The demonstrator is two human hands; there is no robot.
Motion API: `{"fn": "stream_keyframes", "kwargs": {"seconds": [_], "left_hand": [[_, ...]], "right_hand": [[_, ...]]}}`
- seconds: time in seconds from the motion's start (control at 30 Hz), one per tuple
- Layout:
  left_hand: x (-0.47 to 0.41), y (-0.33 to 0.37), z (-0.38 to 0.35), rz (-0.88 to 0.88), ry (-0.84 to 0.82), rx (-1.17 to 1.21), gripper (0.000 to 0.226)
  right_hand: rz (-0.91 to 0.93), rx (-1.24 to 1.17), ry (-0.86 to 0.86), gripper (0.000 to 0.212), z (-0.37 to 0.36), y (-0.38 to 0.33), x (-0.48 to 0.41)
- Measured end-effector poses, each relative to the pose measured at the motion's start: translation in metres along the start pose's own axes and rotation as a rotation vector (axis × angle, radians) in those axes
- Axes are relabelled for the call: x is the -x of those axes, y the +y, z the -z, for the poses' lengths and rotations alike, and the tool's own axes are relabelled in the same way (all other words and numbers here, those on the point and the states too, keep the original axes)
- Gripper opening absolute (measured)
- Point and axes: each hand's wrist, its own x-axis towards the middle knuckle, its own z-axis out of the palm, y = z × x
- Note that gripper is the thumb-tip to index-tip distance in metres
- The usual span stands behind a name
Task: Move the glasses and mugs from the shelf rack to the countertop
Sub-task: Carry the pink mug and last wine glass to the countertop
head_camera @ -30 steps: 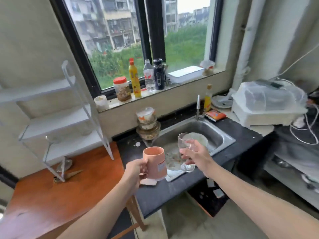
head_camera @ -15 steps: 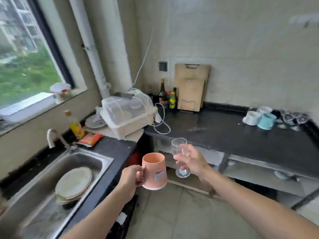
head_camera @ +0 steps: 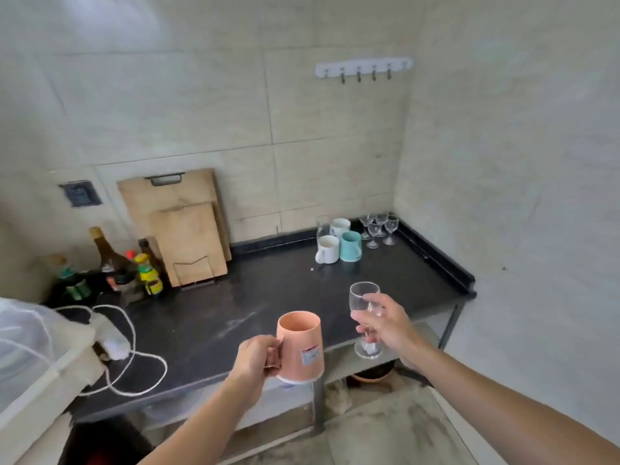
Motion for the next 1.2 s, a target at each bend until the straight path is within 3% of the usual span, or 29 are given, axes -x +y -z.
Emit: {"fn": "stream_keyframes", "kwargs": {"seconds": [0.2,0.4,0.8,1.03,1.2], "left_hand": [[-0.092,0.042,-0.065,0.014,-0.096,-0.097,0.035],[-0.162,0.044,-0.141,0.089,-0.163,-0.168,0.043],[-0.311,0.059,-0.266,0.178,-0.021,-0.173,0.034],[-0.372,0.060,-0.285,0.245,0.059,-0.187,0.038],[-0.423,0.066,-0.285,0.242,0.018,-0.214,0.024]], "right_hand": [[-0.059,-0.049,0.198,0.052,0.050,0.003,-0.057],[-0.120,-0.028,0.278,0.048,0.109,0.024,-0.121],[-0.222,0.116,0.121,0.052,0.191,0.050,-0.337],[-0.297,0.172,0.103,0.057,0.193,0.070,-0.433],[-0.302,0.193,0.181,0.058,0.184,0.076,-0.493]]}}
